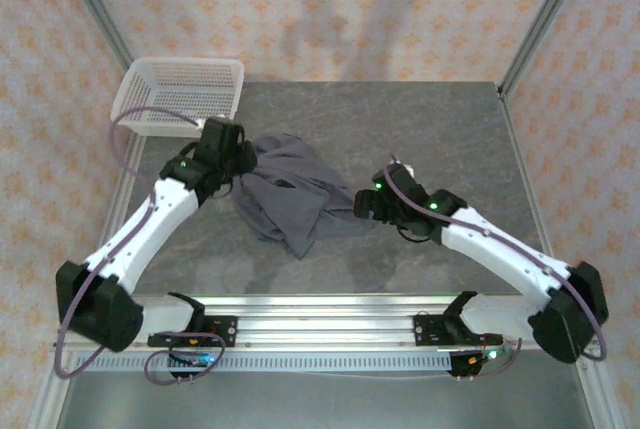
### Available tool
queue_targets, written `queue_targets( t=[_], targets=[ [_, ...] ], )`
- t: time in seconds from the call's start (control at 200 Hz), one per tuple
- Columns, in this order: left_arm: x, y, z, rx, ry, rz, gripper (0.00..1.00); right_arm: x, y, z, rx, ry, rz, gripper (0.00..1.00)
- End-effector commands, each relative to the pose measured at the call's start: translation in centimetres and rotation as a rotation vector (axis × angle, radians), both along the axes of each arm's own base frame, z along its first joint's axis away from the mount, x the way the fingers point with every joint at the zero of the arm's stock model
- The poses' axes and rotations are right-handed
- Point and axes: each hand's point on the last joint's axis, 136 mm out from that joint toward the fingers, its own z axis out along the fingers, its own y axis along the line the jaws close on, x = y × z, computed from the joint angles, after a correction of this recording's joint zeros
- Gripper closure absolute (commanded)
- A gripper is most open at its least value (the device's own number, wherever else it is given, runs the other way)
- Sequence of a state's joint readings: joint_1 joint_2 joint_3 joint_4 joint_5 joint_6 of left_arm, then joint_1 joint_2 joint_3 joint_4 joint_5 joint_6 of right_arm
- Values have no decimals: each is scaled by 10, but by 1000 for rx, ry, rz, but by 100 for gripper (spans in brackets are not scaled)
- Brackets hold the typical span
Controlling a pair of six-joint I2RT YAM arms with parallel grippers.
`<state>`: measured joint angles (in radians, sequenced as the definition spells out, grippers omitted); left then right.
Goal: Fold the inside-out t-shirt
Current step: Flatten out the T-shirt at the center of the table.
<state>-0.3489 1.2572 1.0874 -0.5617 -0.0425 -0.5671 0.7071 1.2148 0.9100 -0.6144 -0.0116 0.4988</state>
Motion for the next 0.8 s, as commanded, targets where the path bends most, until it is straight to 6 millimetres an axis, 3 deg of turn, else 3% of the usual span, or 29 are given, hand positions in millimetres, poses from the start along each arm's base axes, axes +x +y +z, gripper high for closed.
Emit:
queue_targets(
  t=[0.0, 0.085, 0.165, 0.285, 0.345, 0.385, 0.455, 0.51, 0.661, 0.736, 0.796],
  targets=[
    [-27, -54, -43, -129, 118, -102, 46, 13, 13, -16, -44, 8, 47, 5],
    [-40, -76, -78, -80, 197, -143, 46, 27, 11, -32, -121, -4, 41, 5],
    [-41, -90, -101, -64, 237, -159, 45, 39, 14, -48, -147, -1, 49, 6],
    [-25, -104, -115, -74, 224, -168, 44, 50, 25, -74, -137, 48, 82, 14],
    [-18, -104, -115, -59, 211, -153, 53, 54, 29, -88, -133, 78, 85, 26],
    [-14, -104, -113, -54, 203, -147, 69, 55, 31, -95, -123, 88, 83, 38],
    [-12, -102, -106, -50, 185, -139, 99, 56, 32, -105, -100, 100, 63, 74],
    [-12, -98, -98, -43, 174, -134, 100, 58, 24, -107, -88, 96, 20, 100],
    [-18, -77, -66, -209, 143, -92, 100, 60, -36, -93, -58, 27, -203, 100],
    [-20, -74, -35, -305, 60, -106, 100, 54, -66, -95, -22, 19, -291, 100],
    [-22, -78, -8, -327, 0, -148, 100, 47, -78, -101, -31, 41, -307, 100]
  ],
)
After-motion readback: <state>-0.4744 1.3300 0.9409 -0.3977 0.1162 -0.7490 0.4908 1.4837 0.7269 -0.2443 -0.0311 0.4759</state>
